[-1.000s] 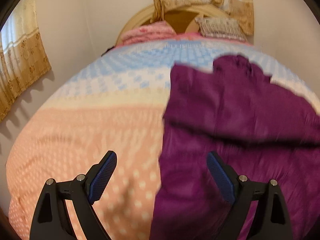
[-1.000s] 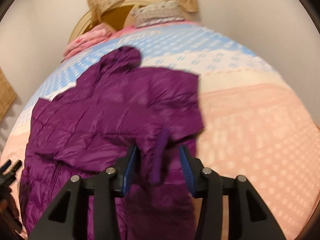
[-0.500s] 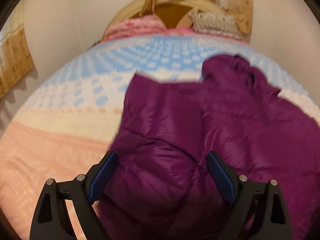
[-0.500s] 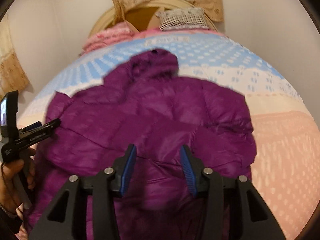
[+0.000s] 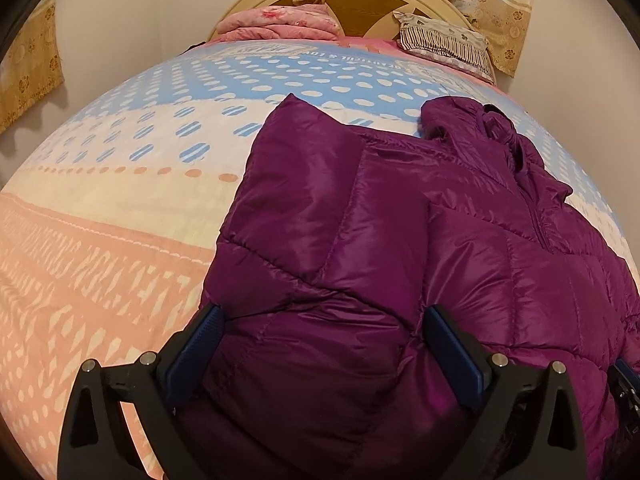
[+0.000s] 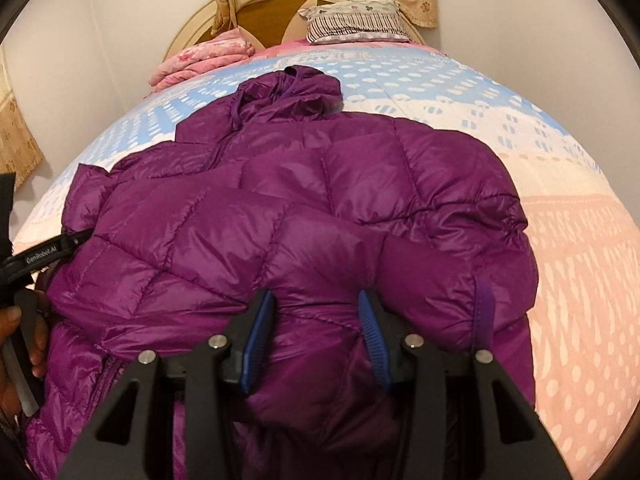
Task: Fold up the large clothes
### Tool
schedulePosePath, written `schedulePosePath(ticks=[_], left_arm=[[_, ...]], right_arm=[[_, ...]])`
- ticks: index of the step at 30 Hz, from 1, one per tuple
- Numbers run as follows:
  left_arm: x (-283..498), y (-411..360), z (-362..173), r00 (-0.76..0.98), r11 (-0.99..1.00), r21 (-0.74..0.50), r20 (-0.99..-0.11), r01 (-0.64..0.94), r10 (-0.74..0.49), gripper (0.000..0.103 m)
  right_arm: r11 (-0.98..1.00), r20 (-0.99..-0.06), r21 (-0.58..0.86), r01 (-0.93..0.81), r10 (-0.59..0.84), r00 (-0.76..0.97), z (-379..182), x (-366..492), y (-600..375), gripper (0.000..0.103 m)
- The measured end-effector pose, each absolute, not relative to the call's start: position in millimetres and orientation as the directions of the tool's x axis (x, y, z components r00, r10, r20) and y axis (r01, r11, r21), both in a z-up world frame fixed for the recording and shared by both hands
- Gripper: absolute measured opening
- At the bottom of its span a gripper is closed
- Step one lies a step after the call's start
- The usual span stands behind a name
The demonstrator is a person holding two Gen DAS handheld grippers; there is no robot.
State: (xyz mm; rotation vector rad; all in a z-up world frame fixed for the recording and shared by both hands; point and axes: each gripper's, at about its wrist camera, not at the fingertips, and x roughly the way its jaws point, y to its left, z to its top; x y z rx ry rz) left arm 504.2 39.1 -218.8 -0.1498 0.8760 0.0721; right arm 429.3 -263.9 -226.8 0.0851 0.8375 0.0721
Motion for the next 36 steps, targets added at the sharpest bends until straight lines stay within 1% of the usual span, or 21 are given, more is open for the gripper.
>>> schedulePosePath(ticks=[4,8,9,12,13,15,17,19,21,24,27,30,36], left_arm=[[503.2,41.6,-218.1,0.641,0.986,-0.107,-0.768,-0.125,-0.002,0.100],[490.0,46.7,-201.7,0.653,0.983,-0.070,-0.756,-0.167,0.057,0.100],[481.4,48.3,-190.4,0.680,0.983,-0.064,-0.730,-0.170,0.070,0.100],[469.6,54.7,-157.7,0.759,0.985,-0.114,-0.651,-0.132,0.026,0.100],[472.9,56.2,-150.6,0.770,0.983,-0.121,-0.638,-0.137,0.029,0.100],[489.1,57.7,-143.0,0.780,0.982,-0.112,-0.624,-0.152,0.050,0.100],[508.0,59.0,-146.5,0.766,0.978,-0.097,-0.638,-0.183,0.080,0.100],[533.2,60.5,-163.9,0.728,0.970,-0.088,-0.677,-0.226,0.109,0.100],[549.1,62.3,-185.7,0.684,0.963,-0.060,-0.715,-0.262,0.142,0.100],[555.5,56.6,-212.6,0.647,0.964,-0.048,-0.750,-0.263,0.139,0.100],[554.2,59.7,-216.6,0.645,0.963,-0.058,-0.753,-0.262,0.130,0.100],[556.8,66.6,-222.3,0.621,0.961,-0.088,-0.777,-0.263,0.099,0.101],[556.9,62.3,-223.8,0.613,0.963,-0.061,-0.781,-0.262,0.118,0.102]], right_arm=[[0.998,-0.744,0.061,-0.028,0.064,0.666,-227.7,430.3,-258.0,0.048],[0.998,-0.749,0.053,-0.031,0.060,0.660,-223.5,429.3,-258.0,0.048],[0.998,-0.733,0.061,-0.036,0.069,0.676,-215.8,423.7,-260.2,0.047],[0.995,-0.652,0.102,-0.016,0.079,0.754,-188.4,411.6,-271.8,0.048],[0.991,-0.629,0.132,0.005,0.080,0.773,-177.2,414.1,-278.9,0.048],[0.986,-0.616,0.158,0.047,0.061,0.785,-165.4,424.7,-288.2,0.048],[0.988,-0.618,0.128,0.086,0.011,0.786,-161.1,440.3,-292.3,0.049],[0.984,-0.652,0.093,0.154,-0.057,0.756,-170.8,464.4,-301.9,0.051],[0.976,-0.694,0.113,0.187,-0.057,0.718,-187.2,479.8,-313.4,0.052],[0.973,-0.743,0.109,0.204,-0.057,0.667,-220.7,493.4,-321.3,0.052],[0.975,-0.734,0.092,0.202,-0.070,0.675,-226.4,491.8,-321.8,0.053],[0.976,-0.740,0.074,0.204,-0.084,0.667,-229.9,495.4,-319.5,0.055],[0.977,-0.743,0.062,0.205,-0.092,0.663,-229.2,493.5,-317.9,0.056]])
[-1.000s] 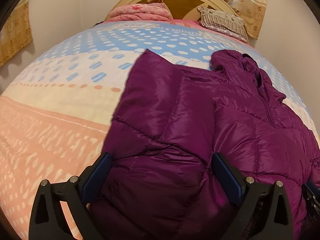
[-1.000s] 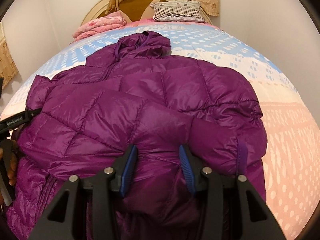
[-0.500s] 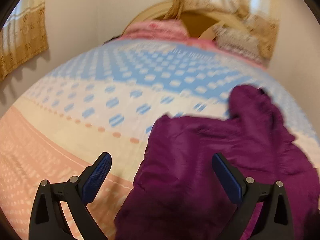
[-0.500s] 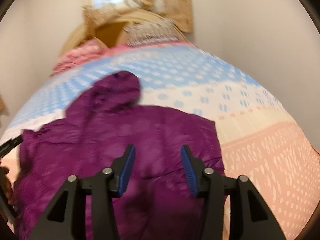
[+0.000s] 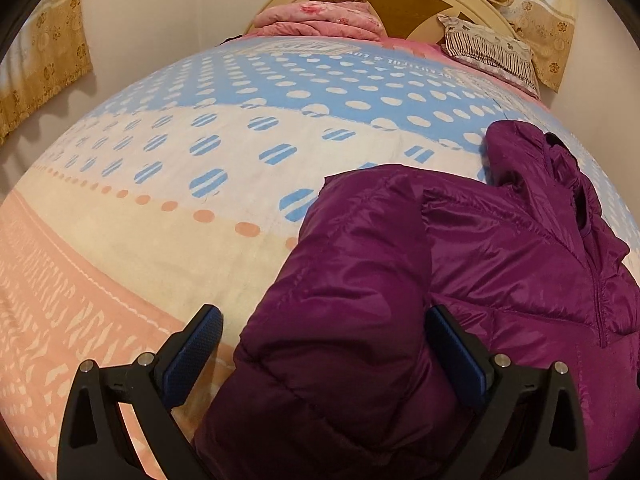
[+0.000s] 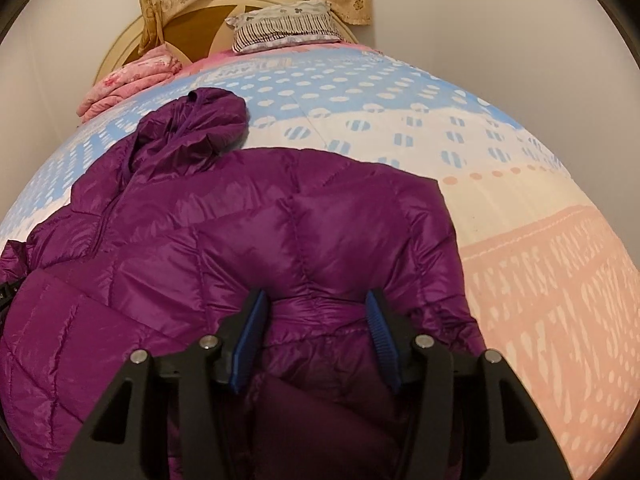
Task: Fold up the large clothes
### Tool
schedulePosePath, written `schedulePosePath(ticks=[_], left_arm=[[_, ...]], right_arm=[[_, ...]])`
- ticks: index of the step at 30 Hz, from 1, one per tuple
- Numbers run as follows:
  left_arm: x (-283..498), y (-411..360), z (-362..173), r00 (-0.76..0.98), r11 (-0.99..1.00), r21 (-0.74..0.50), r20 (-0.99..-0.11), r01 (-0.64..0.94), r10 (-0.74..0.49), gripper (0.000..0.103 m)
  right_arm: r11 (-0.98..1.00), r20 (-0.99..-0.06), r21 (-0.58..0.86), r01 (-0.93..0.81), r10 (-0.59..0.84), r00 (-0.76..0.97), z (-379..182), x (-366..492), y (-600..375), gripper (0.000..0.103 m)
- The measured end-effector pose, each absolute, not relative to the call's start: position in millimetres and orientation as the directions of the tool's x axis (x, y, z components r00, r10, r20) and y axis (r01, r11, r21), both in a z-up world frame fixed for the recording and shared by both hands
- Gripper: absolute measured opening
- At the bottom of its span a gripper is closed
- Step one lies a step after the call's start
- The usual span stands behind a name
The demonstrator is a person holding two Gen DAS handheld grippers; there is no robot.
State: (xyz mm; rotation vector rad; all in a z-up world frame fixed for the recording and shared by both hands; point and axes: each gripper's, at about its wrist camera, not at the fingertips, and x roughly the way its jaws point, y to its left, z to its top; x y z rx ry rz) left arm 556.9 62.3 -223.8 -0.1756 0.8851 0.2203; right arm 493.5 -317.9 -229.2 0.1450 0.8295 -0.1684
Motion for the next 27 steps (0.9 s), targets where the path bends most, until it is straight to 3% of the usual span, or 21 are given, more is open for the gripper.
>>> schedulePosePath(ticks=[27], left_arm=[[561.6,63.2,-226.7,0.607,0.966,-0.066,-0.788,-0.248,0.103,0.102]], right_arm=[[0.979,-0.748,0.064,0.195,-0.082,0.659,-231.8,495.9,-315.2,0.061]])
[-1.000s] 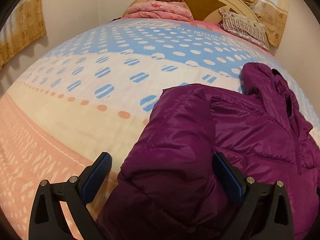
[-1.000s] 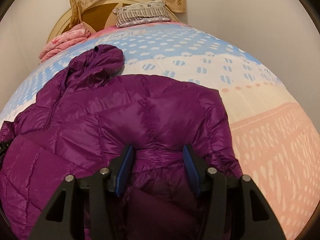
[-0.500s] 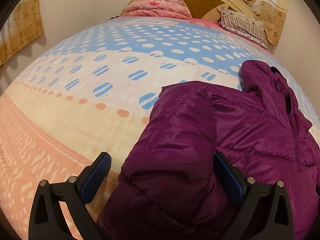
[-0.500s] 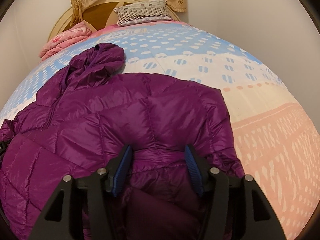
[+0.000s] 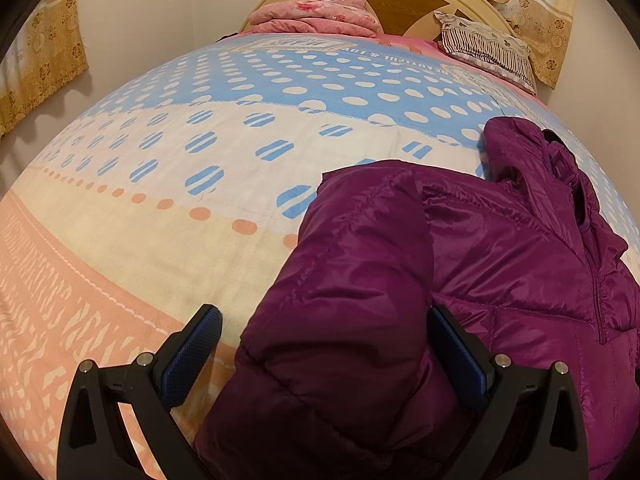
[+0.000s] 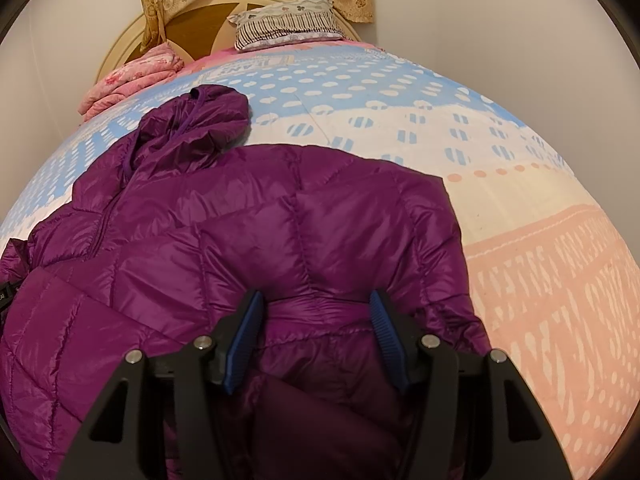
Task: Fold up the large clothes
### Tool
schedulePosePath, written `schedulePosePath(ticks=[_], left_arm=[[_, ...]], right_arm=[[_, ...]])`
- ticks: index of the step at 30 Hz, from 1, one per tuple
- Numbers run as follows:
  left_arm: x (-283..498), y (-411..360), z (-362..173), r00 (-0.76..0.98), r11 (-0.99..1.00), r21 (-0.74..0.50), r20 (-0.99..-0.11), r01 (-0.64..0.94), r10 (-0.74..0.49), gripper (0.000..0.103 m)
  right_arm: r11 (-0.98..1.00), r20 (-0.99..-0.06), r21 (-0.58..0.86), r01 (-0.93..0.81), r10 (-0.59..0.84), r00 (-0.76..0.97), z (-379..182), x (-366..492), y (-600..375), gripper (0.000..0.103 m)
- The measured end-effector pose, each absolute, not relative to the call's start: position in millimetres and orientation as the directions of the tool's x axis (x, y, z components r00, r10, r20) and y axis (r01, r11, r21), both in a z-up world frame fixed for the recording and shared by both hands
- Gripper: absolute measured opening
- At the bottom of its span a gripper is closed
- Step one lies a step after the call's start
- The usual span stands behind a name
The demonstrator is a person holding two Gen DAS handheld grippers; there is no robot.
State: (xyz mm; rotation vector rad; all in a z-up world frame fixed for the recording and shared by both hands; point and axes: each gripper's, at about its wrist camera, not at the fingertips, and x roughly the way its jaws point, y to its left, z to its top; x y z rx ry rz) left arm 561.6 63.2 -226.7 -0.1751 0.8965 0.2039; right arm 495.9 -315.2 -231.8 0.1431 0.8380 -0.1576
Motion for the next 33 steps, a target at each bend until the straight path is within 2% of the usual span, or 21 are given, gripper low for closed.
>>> schedulePosePath(ticks=[6,11,14,16,19,24,28,33], left_arm=[[562.0,63.2,-226.7,0.604,0.967,-0.063,-0.790,-0.248,0.103,0.102],[563.2,64.5,-225.1,0.594,0.974,-0.064,-0.800,-0.217,0.080,0.102],[559.3,66.8,-214.6,0.567,0.980,-0.030,-0.819,-0.199,0.090,0.102],[552.0,67.8,-195.7,0.608,0.978,-0.009,-0.784,-0.207,0.121,0.102],[554.0,67.1,-157.2,0.708,0.987,-0.045,-0.702,-0.152,0.077,0.102],[613.2,45.6,-140.5,0.710,0.993,-0.096,-0.704,-0.069,-0.019,0.102],[663.3,26.4,-148.6,0.661,0.986,-0.164,-0.741,-0.014,-0.113,0.102],[716.7,3.4,-164.9,0.623,0.981,-0.196,-0.768,-0.003,-0.151,0.102]], right_arm=[[0.980,-0.755,0.047,0.191,-0.090,0.650,-231.8,497.0,-311.9,0.063],[0.991,-0.780,0.025,0.134,-0.065,0.622,-230.4,500.4,-307.5,0.075],[0.996,-0.812,0.008,0.088,-0.045,0.583,-223.7,502.4,-306.8,0.077],[0.993,-0.814,0.090,0.075,0.030,0.580,-209.5,500.1,-315.8,0.077],[0.986,-0.777,0.157,0.055,0.089,0.623,-186.9,505.8,-326.2,0.081],[0.975,-0.748,0.220,0.008,0.163,0.643,-169.7,561.5,-333.5,0.082],[0.971,-0.745,0.239,-0.004,0.186,0.641,-169.0,611.1,-332.1,0.082],[0.957,-0.740,0.286,-0.041,0.248,0.626,-176.2,666.6,-326.9,0.082]])
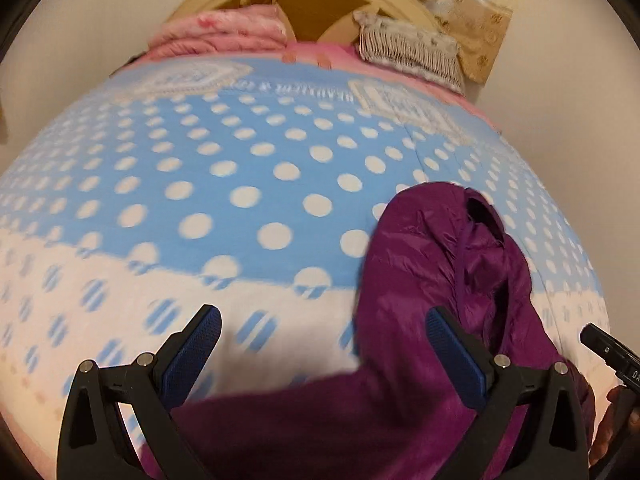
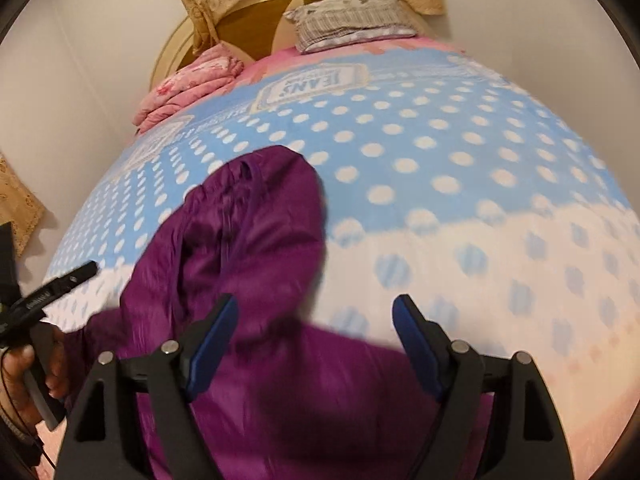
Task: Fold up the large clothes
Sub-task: 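Lift the hem with both grippers and fold it toward the hood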
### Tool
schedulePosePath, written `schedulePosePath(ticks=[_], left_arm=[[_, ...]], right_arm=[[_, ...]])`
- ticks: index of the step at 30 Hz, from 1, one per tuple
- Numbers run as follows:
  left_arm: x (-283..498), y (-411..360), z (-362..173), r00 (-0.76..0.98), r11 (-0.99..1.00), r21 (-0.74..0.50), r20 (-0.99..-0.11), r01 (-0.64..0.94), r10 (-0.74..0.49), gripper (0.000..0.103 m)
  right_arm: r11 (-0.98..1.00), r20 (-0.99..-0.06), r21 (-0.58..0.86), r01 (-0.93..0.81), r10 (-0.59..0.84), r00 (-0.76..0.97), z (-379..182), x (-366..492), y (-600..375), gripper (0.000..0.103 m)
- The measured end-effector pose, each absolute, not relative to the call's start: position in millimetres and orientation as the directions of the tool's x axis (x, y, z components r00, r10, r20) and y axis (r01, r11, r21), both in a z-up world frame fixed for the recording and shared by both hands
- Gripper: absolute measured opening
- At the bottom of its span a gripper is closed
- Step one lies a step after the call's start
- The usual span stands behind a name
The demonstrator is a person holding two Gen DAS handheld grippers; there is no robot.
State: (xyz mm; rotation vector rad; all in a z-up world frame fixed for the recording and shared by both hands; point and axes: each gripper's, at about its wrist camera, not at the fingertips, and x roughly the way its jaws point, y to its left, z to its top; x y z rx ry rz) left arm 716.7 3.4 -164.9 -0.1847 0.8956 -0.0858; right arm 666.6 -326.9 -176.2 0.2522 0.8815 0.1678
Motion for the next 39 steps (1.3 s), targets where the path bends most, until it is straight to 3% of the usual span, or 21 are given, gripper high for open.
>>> schedulePosePath(ticks=[10,11,12,13,16,17,18,19,20,26,39], left_arm=[[777.9,-26.6,-197.5,0.562,0.972,-0.233,-0.798,0.044,-0.217,0.100],[781.2,-27.9,-200.5,0.557,0.968,-0.243,-0.797,0.055,-0.232,0.091],[784.6,-28.5,-202.4,0.548,0.958,-0.275,-0.792,0.076,-0.271,0.071],[788.0,-29.0,-205.1,0.532,0.948,-0.303,-0.790,0.095,-0.305,0.066],[792.2,-31.9,-204.9,0.539,0.953,-0.285,-0.789,0.104,-0.294,0.066],[792.7,-33.2,-205.2,0.542,0.954,-0.281,-0.788,0.107,-0.293,0.066],[791.4,-36.4,-205.1,0.551,0.956,-0.266,-0.784,0.120,-0.287,0.056],[791.4,-39.2,-205.5,0.554,0.959,-0.250,-0.783,0.135,-0.282,0.039],[790.4,-44.7,-205.9,0.541,0.959,-0.229,-0.791,0.169,-0.285,0.002],[764.4,-37.0,-173.8,0.615,0.947,-0.231,-0.721,0.222,-0.320,0.001],[637.5,4.1,-107.2,0.720,0.878,-0.292,-0.503,0.379,-0.478,0.001]], right_arm=[[0.944,-0.770,0.330,-0.003,0.271,0.577,-209.5,744.6,-322.0,0.082],[0.944,-0.771,0.331,-0.004,0.273,0.575,-210.9,748.4,-322.8,0.082],[0.941,-0.767,0.337,-0.012,0.282,0.576,-212.1,751.6,-322.7,0.081],[0.941,-0.767,0.338,-0.018,0.286,0.575,-213.9,754.8,-321.8,0.081],[0.942,-0.779,0.334,-0.029,0.293,0.555,-220.2,762.5,-320.2,0.079],[0.945,-0.781,0.326,-0.037,0.292,0.553,-221.3,764.6,-318.7,0.074],[0.948,-0.783,0.315,-0.052,0.290,0.550,-221.7,765.7,-316.2,0.059],[0.948,-0.793,0.308,-0.078,0.301,0.530,-222.3,767.1,-311.9,0.044],[0.949,-0.800,0.301,-0.093,0.304,0.517,-222.3,767.8,-308.6,0.016],[0.958,-0.745,0.229,-0.175,0.288,0.602,-191.3,734.5,-297.7,0.011],[0.921,-0.505,0.209,-0.328,0.389,0.771,-127.1,605.6,-283.2,0.011]])
